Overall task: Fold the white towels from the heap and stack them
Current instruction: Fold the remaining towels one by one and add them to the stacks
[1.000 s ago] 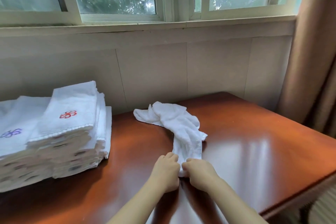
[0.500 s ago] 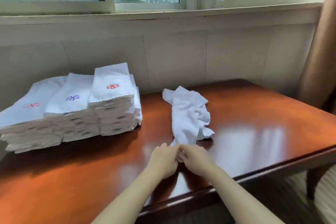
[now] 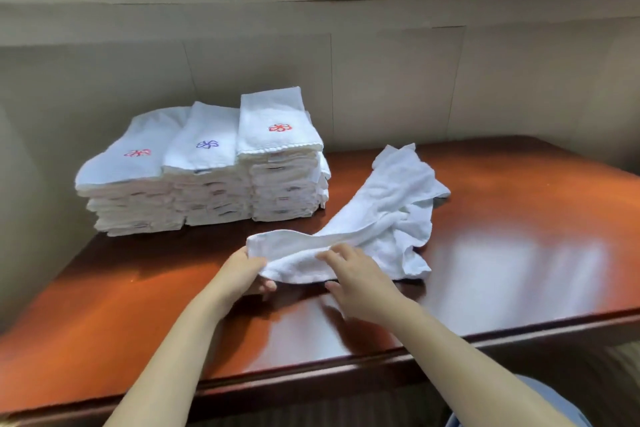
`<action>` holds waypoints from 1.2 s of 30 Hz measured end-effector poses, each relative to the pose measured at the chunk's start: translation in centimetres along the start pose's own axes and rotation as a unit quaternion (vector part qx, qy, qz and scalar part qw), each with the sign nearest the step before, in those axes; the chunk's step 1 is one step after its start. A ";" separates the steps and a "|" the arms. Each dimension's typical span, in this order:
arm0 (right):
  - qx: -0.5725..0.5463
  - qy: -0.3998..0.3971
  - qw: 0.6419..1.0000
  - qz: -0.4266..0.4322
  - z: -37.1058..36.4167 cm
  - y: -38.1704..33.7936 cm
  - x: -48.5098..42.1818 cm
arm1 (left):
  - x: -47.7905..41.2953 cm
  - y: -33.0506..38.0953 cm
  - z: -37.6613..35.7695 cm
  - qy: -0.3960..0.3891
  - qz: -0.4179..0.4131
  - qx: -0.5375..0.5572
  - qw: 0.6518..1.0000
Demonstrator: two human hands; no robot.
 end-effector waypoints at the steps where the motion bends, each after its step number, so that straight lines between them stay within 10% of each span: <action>1: 0.011 -0.008 1.000 0.007 -0.4 -0.4 -0.5 | 0.1 -0.1 1.1 0.014 0.010 0.010 1.000; 9: 0.026 0.004 0.996 -0.082 -0.1 2.0 -3.9 | 0.1 -2.2 6.9 0.161 0.060 0.028 0.985; 22: 0.016 0.014 0.939 -0.343 0.6 10.7 -2.1 | -1.4 1.1 0.6 0.094 -0.096 -0.155 0.979; 29: 0.072 -0.067 0.963 -0.250 2.1 7.8 -1.9 | -2.0 1.0 -5.8 0.005 -0.139 -0.525 0.840; 33: -0.119 -0.112 0.973 -0.164 2.1 4.6 -0.5 | -2.4 1.5 -7.7 -0.011 -0.200 -0.438 0.876; 36: -0.359 -0.226 0.895 -0.136 1.3 2.2 1.1 | -2.3 1.7 -7.9 -0.018 -0.223 -0.388 0.894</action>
Point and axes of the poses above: each hand's wrist, its own x-axis away from the middle knuckle, its own z-axis out of the back of the hand, y = z × x, the point moved 5 cm from there along -x, towards the middle knuckle, and after that the axes turned 4 degrees about -y, right-handed, at the moved point
